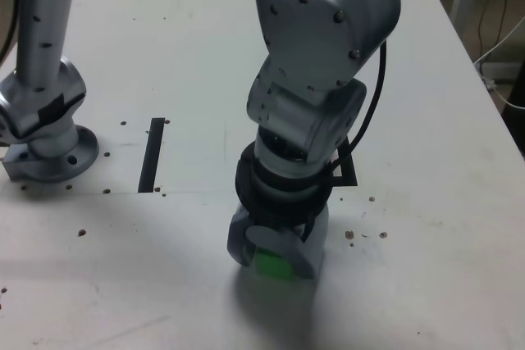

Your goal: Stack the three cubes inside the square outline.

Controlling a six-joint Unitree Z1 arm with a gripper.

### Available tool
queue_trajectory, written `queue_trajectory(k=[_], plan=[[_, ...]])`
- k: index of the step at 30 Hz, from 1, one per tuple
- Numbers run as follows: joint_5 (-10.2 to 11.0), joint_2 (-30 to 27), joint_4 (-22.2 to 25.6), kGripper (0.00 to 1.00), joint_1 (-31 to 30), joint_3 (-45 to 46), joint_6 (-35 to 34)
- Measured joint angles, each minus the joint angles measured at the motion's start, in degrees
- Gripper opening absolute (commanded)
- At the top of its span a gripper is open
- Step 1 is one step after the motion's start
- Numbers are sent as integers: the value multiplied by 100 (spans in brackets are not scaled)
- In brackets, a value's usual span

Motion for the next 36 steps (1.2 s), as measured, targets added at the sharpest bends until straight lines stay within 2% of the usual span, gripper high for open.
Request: queue_trajectory(k=[3, 8, 20, 24, 30, 36], plan=[[-2, -38, -5, 3, 0, -2, 69], [-34, -159, -10, 0, 0, 1, 247], [-100, -919, 154, 0, 312, 206, 710], [-99, -1165, 399, 0, 598, 204, 923], [18, -1477, 877, 0, 1277, -74, 1344], [-38, -1562, 1360, 0, 1981, -616, 1684]])
